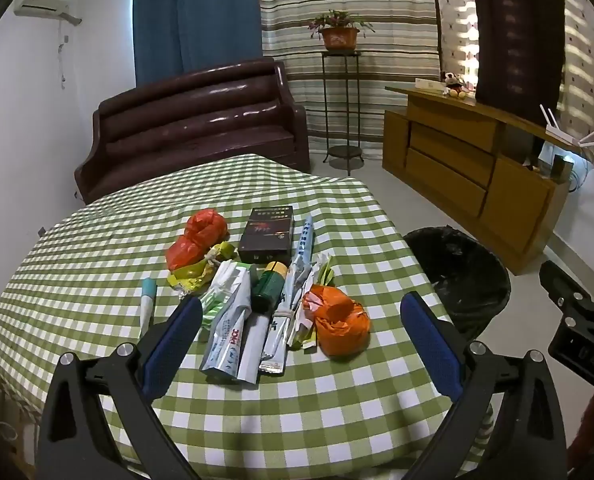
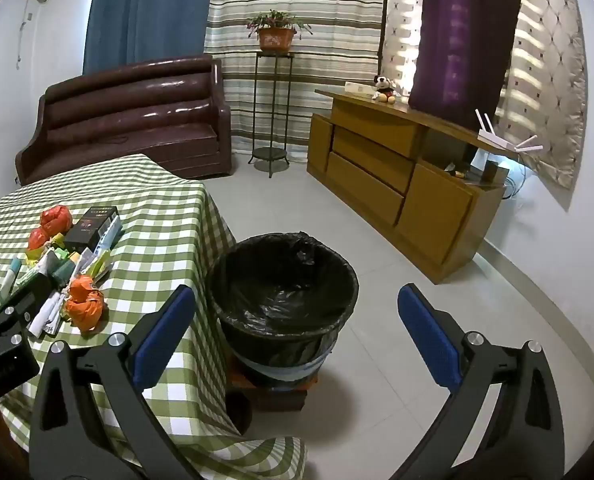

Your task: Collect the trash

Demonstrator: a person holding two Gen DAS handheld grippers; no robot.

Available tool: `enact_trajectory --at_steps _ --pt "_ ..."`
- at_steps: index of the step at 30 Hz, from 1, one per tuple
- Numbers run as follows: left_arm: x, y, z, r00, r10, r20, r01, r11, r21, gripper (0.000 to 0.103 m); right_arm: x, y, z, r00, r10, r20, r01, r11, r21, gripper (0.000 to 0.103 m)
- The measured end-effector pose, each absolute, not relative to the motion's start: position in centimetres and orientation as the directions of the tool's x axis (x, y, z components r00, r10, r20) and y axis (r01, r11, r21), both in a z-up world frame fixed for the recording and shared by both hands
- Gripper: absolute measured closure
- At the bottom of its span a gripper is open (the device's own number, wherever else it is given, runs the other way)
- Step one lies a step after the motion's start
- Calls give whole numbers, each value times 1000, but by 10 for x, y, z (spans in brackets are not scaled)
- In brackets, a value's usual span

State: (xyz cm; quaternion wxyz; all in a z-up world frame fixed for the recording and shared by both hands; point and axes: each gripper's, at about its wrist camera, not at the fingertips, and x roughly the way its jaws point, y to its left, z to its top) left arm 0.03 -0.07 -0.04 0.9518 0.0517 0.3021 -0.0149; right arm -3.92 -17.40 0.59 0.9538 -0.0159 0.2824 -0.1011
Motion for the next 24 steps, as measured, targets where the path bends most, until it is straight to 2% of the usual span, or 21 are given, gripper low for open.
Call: enact_trajectory --at_steps 3,24 --pt "5 2 -1 802 -8 -597 58 996 64 6 -39 -174 6 820 -202 -535 184 979 -88 4" --pt "0 0 3 815 1 -580 53 996 76 6 -39 -175 6 820 -199 -537 184 980 -82 4"
